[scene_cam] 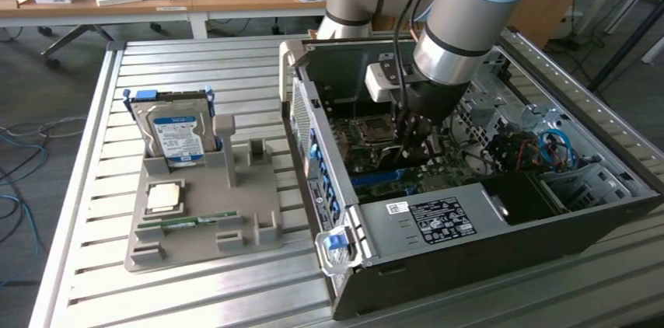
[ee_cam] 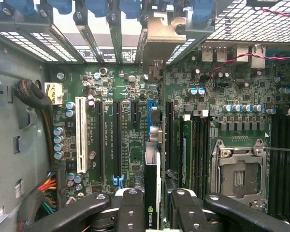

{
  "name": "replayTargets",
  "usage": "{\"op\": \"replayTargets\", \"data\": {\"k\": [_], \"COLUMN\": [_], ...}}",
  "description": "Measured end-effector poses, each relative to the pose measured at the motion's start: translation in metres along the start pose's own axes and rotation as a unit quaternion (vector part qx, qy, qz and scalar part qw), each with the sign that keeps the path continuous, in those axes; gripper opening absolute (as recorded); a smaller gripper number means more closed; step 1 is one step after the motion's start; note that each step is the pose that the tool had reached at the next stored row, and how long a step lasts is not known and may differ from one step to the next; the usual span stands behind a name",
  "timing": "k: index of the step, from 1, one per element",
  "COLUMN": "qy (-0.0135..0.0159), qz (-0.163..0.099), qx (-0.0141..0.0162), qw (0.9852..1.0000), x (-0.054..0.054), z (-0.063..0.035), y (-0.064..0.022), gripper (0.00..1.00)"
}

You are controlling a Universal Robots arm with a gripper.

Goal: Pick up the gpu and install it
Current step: 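Insert the gpu into the slot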

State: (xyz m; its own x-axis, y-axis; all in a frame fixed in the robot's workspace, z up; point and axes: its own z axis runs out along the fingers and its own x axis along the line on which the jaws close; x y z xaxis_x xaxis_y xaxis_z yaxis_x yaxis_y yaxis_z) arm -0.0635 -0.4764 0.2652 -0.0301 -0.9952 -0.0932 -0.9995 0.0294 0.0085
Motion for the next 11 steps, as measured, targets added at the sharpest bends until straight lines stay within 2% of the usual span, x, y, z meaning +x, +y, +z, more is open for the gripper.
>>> {"op": "replayTargets", "data": {"k": [11], "qy": [-0.0001], "qz": [0.0], "qx": [-0.0001], "qw": [1.0], "x": [0.0012], "z": [-0.0001], "y": [0.0001], "gripper": [0.26]}}
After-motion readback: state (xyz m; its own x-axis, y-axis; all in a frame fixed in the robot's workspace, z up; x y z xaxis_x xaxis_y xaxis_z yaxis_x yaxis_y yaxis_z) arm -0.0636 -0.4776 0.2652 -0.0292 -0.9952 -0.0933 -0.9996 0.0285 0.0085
